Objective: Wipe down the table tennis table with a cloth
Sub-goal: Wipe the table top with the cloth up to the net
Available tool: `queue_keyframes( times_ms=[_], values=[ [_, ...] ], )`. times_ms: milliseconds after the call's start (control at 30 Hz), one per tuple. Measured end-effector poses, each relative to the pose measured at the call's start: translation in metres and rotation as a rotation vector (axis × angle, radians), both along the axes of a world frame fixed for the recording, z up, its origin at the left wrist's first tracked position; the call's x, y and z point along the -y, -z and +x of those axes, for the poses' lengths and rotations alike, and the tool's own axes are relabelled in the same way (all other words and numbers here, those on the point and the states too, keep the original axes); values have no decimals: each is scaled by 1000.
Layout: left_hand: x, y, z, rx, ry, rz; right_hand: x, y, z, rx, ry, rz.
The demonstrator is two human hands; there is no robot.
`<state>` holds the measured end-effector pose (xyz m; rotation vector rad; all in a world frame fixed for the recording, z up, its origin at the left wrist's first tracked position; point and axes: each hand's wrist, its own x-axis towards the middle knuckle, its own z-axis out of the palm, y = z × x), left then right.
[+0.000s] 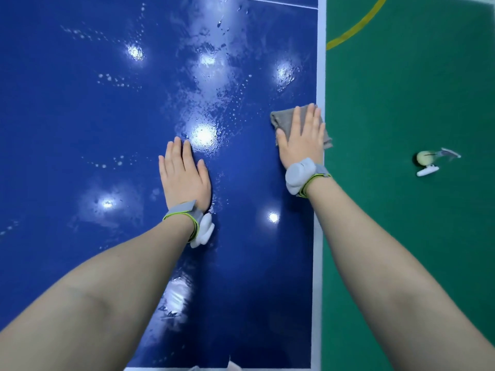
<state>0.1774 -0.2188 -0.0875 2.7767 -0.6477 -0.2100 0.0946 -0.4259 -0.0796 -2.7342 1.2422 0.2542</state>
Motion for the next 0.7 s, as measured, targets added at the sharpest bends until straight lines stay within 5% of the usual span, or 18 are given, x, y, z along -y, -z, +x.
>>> queue_keyframes(
  times_ms=[333, 567, 700],
  values=[
    [1, 2, 0, 12, 0, 2, -54, 3, 45, 40, -427, 63],
    [2, 5, -2, 20, -3, -17, 25, 1, 28, -1, -2, -13],
    [4, 2, -4, 7, -45, -40, 4, 2, 55, -19, 16, -15]
  ],
)
